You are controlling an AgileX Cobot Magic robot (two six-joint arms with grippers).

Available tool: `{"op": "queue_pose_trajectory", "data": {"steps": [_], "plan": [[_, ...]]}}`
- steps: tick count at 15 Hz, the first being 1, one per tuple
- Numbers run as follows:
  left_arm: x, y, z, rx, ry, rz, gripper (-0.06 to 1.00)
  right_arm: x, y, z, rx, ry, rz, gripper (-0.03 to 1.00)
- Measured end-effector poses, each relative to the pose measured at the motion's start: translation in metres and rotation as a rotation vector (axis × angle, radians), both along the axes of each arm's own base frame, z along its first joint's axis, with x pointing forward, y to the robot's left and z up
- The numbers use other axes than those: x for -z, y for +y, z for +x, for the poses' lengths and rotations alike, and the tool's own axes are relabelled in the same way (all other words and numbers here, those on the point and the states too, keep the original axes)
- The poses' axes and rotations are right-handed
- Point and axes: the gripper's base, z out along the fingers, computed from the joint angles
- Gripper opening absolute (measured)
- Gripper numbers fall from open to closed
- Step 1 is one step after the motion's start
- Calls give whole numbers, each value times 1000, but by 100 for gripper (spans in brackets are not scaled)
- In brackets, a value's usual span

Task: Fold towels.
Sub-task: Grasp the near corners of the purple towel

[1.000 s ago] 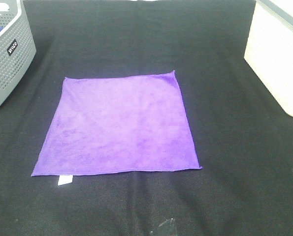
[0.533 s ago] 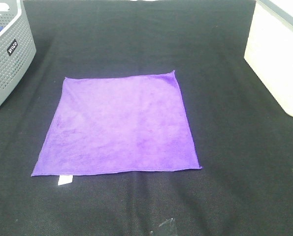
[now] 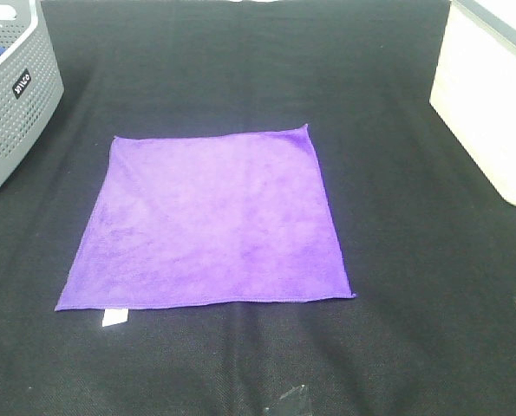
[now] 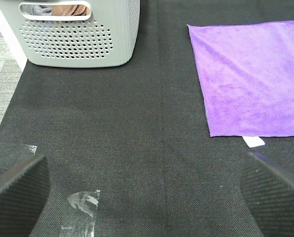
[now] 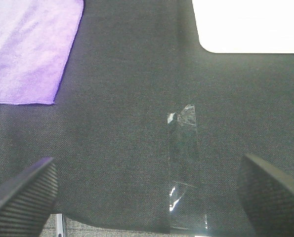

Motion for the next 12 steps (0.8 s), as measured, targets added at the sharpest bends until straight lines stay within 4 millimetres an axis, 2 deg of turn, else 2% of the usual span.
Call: {"op": "queue_pose_trajectory", "data": {"steps": [12], "plan": [[0,0,0,-1,0,1,99,0,0,0,0,0,0,94]]}}
